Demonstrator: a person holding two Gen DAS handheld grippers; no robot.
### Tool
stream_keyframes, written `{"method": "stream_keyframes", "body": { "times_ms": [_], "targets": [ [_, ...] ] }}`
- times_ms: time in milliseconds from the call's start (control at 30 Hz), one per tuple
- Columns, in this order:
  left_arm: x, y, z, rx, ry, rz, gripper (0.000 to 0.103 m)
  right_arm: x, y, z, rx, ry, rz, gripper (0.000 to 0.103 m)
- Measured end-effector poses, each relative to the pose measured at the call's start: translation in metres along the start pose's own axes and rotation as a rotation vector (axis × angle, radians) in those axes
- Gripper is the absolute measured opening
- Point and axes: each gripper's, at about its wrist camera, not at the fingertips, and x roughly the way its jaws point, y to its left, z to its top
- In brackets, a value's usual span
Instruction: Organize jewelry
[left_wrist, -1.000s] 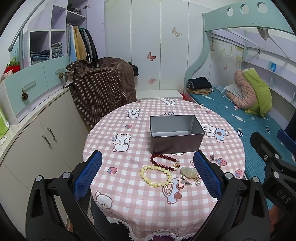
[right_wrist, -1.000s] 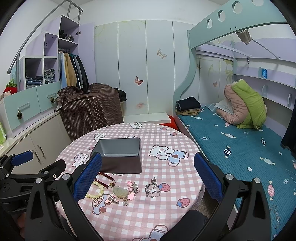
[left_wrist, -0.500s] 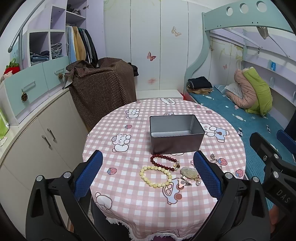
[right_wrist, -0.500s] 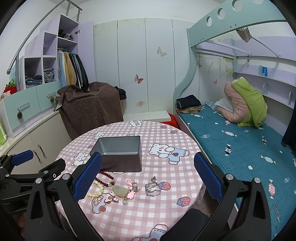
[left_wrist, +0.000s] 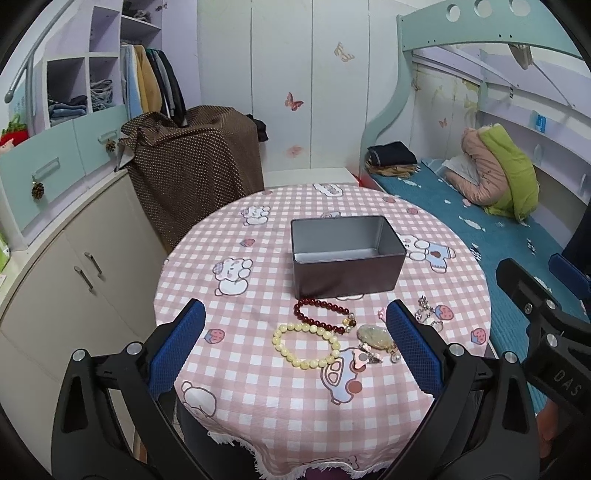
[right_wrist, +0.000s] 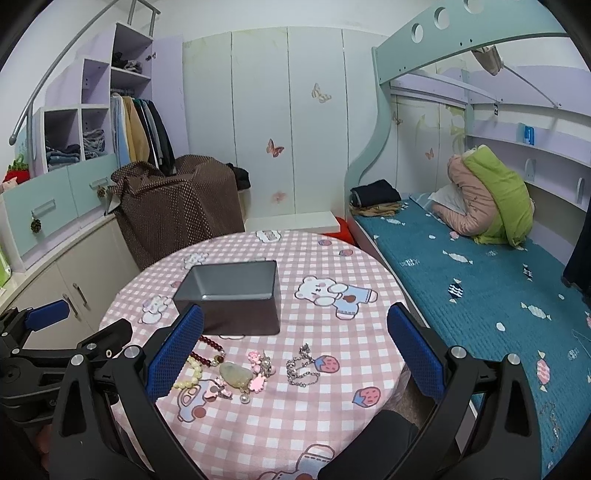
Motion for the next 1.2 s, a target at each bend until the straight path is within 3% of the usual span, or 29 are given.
{"method": "stream_keyframes", "body": {
  "times_ms": [367,600,967,1000,1033,1067,1200],
  "targets": [
    [0.043,0.002,-0.016,0.027,0.138,-0.03,0.098,0.028,-0.016,-0.015,0.016,0.049,-0.025,0.096],
    [0.079,0.01,-0.021,-0.003,0.239,-0.03,0.098,0.055,-0.019,-0.03,0.059,0.183,-0.012,0.096],
    [0.133,0.031,-0.029,-0.055,0.383,-0.004,0.097,0.096,-0.006,-0.039,0.044,0.284,0.037,0.096],
    [0.137,0.033,-0.03,-0.058,0.39,0.004,0.092,0.099,-0.004,-0.039,0.041,0.289,0.04,0.096],
    [0.143,0.036,-0.032,-0.065,0.407,0.01,0.078,0.102,-0.003,-0.04,0.039,0.295,0.043,0.096],
    [0.147,0.038,-0.034,-0.071,0.424,0.01,0.073,0.105,-0.002,-0.04,0.036,0.301,0.043,0.096],
    [0.152,0.042,-0.035,-0.064,0.398,0.013,0.067,0.113,0.002,-0.04,0.025,0.323,0.049,0.096]
  ]
}}
